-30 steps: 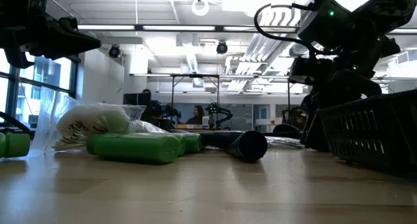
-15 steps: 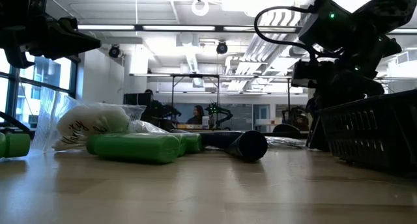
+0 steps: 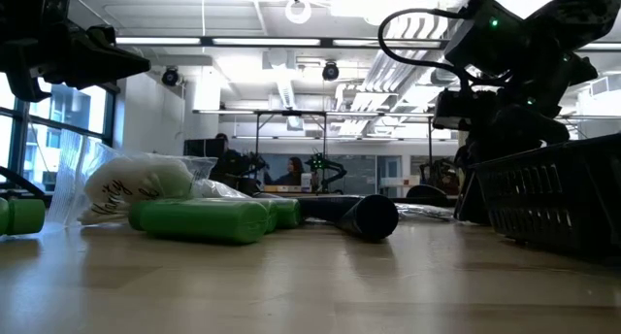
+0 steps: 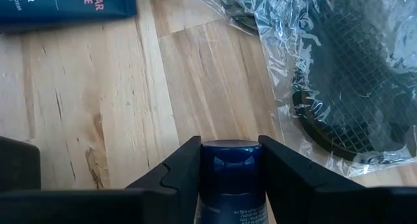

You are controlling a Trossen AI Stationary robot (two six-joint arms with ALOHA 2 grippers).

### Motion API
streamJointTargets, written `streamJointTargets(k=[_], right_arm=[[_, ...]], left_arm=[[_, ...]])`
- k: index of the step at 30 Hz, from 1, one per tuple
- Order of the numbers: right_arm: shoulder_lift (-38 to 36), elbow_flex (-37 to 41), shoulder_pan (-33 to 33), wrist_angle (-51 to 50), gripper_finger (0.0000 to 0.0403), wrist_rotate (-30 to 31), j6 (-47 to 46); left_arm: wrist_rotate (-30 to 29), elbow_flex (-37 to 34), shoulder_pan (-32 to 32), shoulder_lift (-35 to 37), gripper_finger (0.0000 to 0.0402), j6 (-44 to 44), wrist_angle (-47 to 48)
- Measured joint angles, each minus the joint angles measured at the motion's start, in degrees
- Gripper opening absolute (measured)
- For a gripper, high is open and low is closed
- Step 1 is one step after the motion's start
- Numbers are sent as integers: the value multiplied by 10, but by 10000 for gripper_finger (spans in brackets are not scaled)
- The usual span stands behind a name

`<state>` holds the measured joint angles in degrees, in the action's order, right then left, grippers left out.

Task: Pick & Place Travel size toiletries
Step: Put the blue shave cream into the middle bottom black basket

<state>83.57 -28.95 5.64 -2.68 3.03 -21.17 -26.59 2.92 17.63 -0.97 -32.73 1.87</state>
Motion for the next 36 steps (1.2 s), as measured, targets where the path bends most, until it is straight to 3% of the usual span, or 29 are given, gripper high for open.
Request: streamJointTargets(k=[6, 12, 21, 31, 36], right_arm=[[-21, 0, 0, -1, 122, 0, 0], [-79, 0, 0, -13, 133, 26, 0], [-189, 0, 4, -14, 126, 14, -23], [-227, -1, 87, 0, 122, 14, -59], [-209, -1, 137, 5, 133, 55, -113]], left_arm=[[0, 0, 0, 0, 0, 0, 0], [0, 0, 0, 0, 0, 0, 0], [0, 0, 0, 0, 0, -4, 0], [0, 0, 0, 0, 0, -4, 0], [0, 0, 0, 0, 0, -4, -2]])
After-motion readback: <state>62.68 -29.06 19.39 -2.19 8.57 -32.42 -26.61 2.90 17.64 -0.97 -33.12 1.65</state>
